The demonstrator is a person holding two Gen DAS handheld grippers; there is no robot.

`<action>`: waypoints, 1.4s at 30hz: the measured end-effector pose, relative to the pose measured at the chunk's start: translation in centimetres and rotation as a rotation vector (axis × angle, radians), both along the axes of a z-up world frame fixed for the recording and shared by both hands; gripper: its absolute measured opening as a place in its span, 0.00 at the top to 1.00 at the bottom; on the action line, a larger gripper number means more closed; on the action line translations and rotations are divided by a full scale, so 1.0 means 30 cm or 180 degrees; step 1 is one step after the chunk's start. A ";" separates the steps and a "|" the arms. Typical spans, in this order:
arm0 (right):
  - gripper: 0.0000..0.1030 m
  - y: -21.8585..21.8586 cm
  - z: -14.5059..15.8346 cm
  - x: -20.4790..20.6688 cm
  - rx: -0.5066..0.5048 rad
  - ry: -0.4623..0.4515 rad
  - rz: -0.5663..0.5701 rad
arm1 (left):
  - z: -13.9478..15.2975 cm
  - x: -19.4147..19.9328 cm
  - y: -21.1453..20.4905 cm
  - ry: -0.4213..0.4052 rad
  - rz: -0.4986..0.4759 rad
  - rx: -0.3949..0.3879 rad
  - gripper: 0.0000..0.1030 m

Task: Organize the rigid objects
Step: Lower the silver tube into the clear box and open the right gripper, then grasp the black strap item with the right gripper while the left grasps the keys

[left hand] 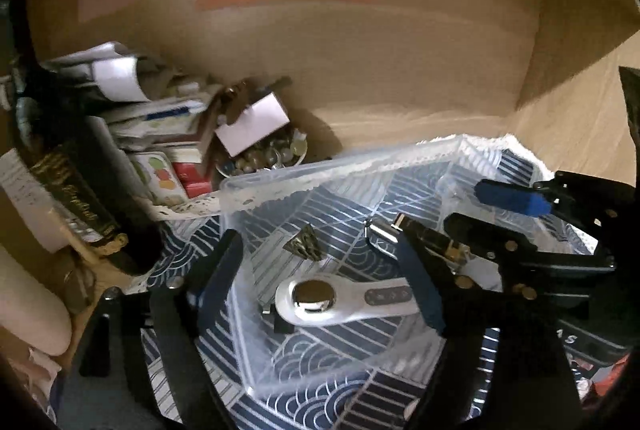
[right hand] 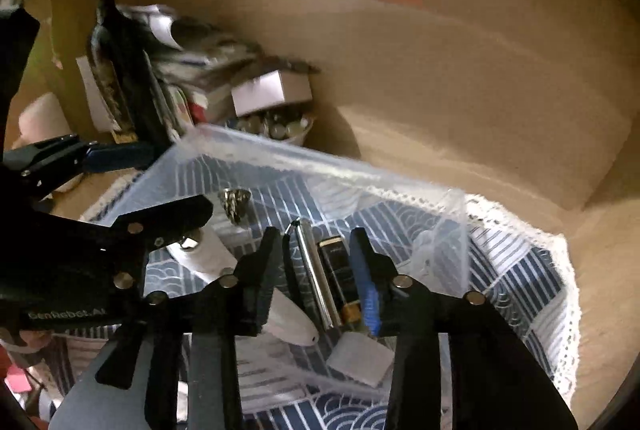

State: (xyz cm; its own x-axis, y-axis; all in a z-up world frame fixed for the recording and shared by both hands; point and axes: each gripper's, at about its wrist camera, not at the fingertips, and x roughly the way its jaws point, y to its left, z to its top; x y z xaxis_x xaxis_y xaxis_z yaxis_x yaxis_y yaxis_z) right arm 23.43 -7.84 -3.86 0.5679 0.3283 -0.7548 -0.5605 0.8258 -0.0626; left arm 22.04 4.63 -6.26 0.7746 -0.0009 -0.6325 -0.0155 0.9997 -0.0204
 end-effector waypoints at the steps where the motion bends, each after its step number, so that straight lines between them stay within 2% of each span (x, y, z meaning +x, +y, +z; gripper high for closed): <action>1: 0.63 -0.006 0.016 -0.014 0.0024 -0.0036 -0.0002 | 0.010 -0.017 0.004 -0.0030 0.0008 -0.0003 0.15; 2: 0.60 -0.015 0.034 -0.030 0.0059 -0.0069 -0.0004 | 0.025 -0.040 0.010 -0.0066 0.0017 -0.0011 0.10; 5: 0.54 -0.033 0.065 -0.075 0.0125 -0.0138 -0.0002 | 0.048 -0.101 0.013 -0.0152 0.0040 -0.0022 0.06; 9: 0.54 -0.052 0.067 -0.130 0.0130 -0.0161 0.0005 | 0.049 -0.172 0.013 -0.0166 0.0035 -0.0009 0.04; 13: 0.51 -0.070 0.025 -0.181 0.0140 -0.0028 0.0007 | 0.016 -0.230 0.012 -0.0121 0.0048 0.0010 0.04; 16: 0.39 -0.075 -0.012 -0.215 0.0135 0.0067 0.0024 | -0.028 -0.257 0.012 -0.0017 0.0055 0.0028 0.04; 23: 0.26 -0.051 -0.126 -0.293 0.0099 0.0343 0.0147 | -0.133 -0.308 0.023 0.0261 0.0051 0.0039 0.04; 30: 0.26 -0.017 -0.215 -0.325 -0.0018 0.0532 0.0291 | -0.209 -0.328 0.037 0.0501 0.0057 0.0010 0.04; 31: 0.28 -0.015 -0.220 -0.326 -0.0035 0.0546 0.0309 | -0.217 -0.329 0.035 0.0528 0.0049 0.0004 0.04; 34: 0.44 -0.016 -0.231 -0.331 -0.0075 0.0571 0.0343 | -0.236 -0.328 0.019 0.0605 -0.0002 -0.0024 0.04; 42: 0.45 -0.067 -0.225 -0.316 -0.0019 0.0424 0.0132 | -0.272 -0.294 -0.092 0.0745 -0.0302 0.0058 0.04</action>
State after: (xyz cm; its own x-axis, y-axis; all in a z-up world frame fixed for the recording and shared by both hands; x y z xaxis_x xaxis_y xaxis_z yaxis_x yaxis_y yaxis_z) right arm 13.94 -9.85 -10.61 0.4485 0.3446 -0.8247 -0.5980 0.8015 0.0097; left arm 13.21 1.87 -14.41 0.6040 -0.0535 -0.7952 0.0762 0.9971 -0.0093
